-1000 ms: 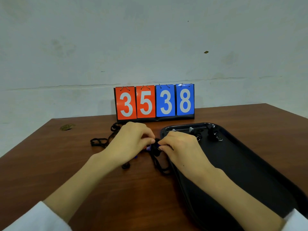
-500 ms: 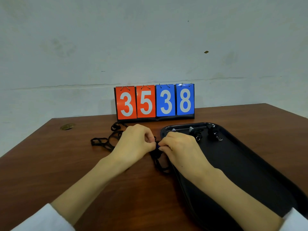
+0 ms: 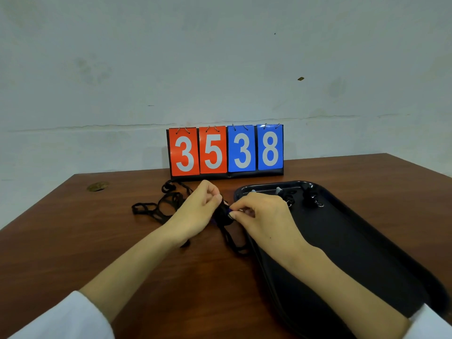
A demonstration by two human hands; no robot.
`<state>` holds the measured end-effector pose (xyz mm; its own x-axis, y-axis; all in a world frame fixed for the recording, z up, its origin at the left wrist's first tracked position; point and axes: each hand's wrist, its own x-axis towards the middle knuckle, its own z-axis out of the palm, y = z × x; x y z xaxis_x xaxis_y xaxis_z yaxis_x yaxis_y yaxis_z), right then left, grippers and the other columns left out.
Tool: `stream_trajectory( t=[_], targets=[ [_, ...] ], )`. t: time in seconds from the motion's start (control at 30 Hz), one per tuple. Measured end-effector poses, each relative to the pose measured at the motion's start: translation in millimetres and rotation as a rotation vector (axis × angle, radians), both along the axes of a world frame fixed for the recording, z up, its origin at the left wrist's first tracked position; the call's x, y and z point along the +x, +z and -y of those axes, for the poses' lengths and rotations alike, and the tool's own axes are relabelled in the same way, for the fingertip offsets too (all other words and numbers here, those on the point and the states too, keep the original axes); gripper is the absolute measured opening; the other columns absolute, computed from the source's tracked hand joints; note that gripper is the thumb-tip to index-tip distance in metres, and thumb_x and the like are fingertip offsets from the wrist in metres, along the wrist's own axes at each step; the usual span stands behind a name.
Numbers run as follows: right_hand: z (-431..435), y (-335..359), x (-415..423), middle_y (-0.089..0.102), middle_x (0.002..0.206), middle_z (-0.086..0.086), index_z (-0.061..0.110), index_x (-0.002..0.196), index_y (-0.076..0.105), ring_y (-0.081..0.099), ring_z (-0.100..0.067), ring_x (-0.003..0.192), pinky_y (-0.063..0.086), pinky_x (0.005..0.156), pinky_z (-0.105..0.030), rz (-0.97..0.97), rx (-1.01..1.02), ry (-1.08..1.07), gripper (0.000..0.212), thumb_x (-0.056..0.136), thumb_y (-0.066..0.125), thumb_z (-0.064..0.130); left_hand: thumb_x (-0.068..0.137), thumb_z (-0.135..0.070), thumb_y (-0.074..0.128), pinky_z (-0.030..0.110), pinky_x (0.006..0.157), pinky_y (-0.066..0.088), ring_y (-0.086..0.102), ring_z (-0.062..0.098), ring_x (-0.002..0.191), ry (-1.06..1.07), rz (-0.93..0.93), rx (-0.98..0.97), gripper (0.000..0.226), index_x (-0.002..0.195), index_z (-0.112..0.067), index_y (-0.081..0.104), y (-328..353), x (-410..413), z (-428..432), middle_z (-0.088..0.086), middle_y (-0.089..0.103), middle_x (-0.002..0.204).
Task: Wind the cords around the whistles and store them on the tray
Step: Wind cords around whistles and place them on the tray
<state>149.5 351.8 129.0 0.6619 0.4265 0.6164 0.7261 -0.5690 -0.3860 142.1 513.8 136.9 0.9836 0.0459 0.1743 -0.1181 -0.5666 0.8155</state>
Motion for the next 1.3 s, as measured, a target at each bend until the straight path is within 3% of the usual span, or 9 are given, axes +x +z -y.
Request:
stream_trajectory(
  t=[0.13, 0.2, 0.3, 0.4, 0.53, 0.67, 0.97, 1.17, 1.3],
  targets=[
    [-2.0, 4.9, -2.5, 0.069, 0.088, 0.009, 0.019, 0.097, 0.072, 0.061, -0.002, 0.079, 0.047, 0.074, -0.010, -0.132, 0.119, -0.023, 0.014, 0.088, 0.062, 0.020, 0.100, -0.024, 0.036, 0.030, 0.066, 0.045, 0.056, 0.020, 0.074, 0.011, 0.106, 0.008, 0.008, 0.097, -0.019, 0.042, -1.4, -3.5, 5.2, 0.017, 0.062, 0.097],
    [0.0, 10.1, -6.6, 0.066, 0.090, 0.014, 0.023, 0.101, 0.069, 0.059, 0.003, 0.082, 0.044, 0.073, -0.005, -0.266, 0.161, -0.006, 0.016, 0.088, 0.060, 0.027, 0.100, -0.022, 0.037, 0.028, 0.066, 0.045, 0.058, 0.024, 0.080, -0.016, 0.123, 0.007, 0.007, 0.097, -0.019, 0.042, -1.8, -6.4, 8.7, 0.018, 0.061, 0.097],
    [6.4, 13.9, -14.5, 0.060, 0.100, 0.019, 0.034, 0.119, 0.052, 0.058, 0.004, 0.084, 0.046, 0.070, -0.008, -0.403, 0.153, 0.021, 0.046, 0.078, 0.071, 0.034, 0.098, -0.020, 0.043, 0.034, 0.076, 0.052, 0.062, 0.019, 0.087, -0.115, 0.141, -0.037, 0.005, 0.093, -0.021, 0.045, -7.4, -10.3, 15.8, 0.006, 0.064, 0.093],
    [18.1, 19.6, -20.0, 0.056, 0.098, 0.020, 0.035, 0.131, 0.043, 0.056, 0.003, 0.086, 0.046, 0.072, -0.009, -0.450, 0.047, 0.009, 0.066, 0.074, 0.076, 0.028, 0.095, -0.020, 0.050, 0.028, 0.073, 0.052, 0.064, 0.013, 0.082, -0.123, 0.191, -0.101, 0.002, 0.093, -0.019, 0.050, -13.0, -12.7, 23.8, 0.004, 0.066, 0.088],
    [47.4, 27.1, -14.7, 0.055, 0.090, 0.021, 0.032, 0.124, 0.054, 0.057, 0.003, 0.082, 0.047, 0.070, -0.011, -0.471, -0.014, -0.106, 0.049, 0.080, 0.071, 0.019, 0.093, -0.014, 0.052, 0.026, 0.068, 0.056, 0.066, 0.017, 0.074, -0.045, 0.192, -0.293, 0.003, 0.092, -0.012, 0.054, -11.8, -10.9, 24.4, 0.007, 0.065, 0.084],
    [71.5, 18.4, -1.9, 0.068, 0.091, -0.002, 0.010, 0.114, 0.065, 0.069, -0.011, 0.075, 0.057, 0.065, -0.019, -0.724, 0.386, -0.083, 0.033, 0.082, 0.066, 0.001, 0.094, -0.008, 0.048, 0.028, 0.063, 0.057, 0.065, 0.018, 0.072, 0.027, 0.102, -0.446, 0.007, 0.092, -0.004, 0.054, -19.0, -11.5, 24.7, 0.013, 0.062, 0.088],
    [99.0, 11.3, 0.4, 0.067, 0.101, -0.014, 0.010, 0.100, 0.068, 0.068, -0.024, 0.089, 0.058, 0.065, -0.021, -0.719, 0.808, -0.143, 0.025, 0.080, 0.066, -0.004, 0.093, -0.015, 0.052, 0.012, 0.075, 0.044, 0.054, 0.001, 0.088, -0.023, 0.423, 0.092, 0.010, 0.094, -0.024, 0.058, -42.6, -31.8, 35.2, -0.010, 0.058, 0.090],
    [70.0, 7.7, -23.7, 0.071, 0.095, -0.006, 0.017, 0.101, 0.068, 0.071, -0.018, 0.084, 0.058, 0.070, -0.026, -0.725, 0.719, 0.086, 0.031, 0.076, 0.069, -0.002, 0.089, -0.039, 0.048, 0.025, 0.075, 0.054, 0.064, 0.010, 0.088, -0.239, 0.133, -0.440, 0.041, 0.129, -0.034, 0.045, -27.6, -48.1, 60.8, -0.008, 0.060, 0.105],
    [39.5, 18.0, -17.6, 0.073, 0.093, -0.005, 0.017, 0.107, 0.063, 0.071, -0.016, 0.084, 0.058, 0.069, -0.027, -0.832, 0.672, 0.183, 0.029, 0.080, 0.068, 0.007, 0.091, -0.016, 0.055, 0.019, 0.068, 0.052, 0.065, 0.008, 0.077, -0.107, 0.159, -0.488, 0.027, 0.115, -0.025, 0.059, -27.5, -54.2, 41.4, 0.000, 0.066, 0.099]
  ],
)
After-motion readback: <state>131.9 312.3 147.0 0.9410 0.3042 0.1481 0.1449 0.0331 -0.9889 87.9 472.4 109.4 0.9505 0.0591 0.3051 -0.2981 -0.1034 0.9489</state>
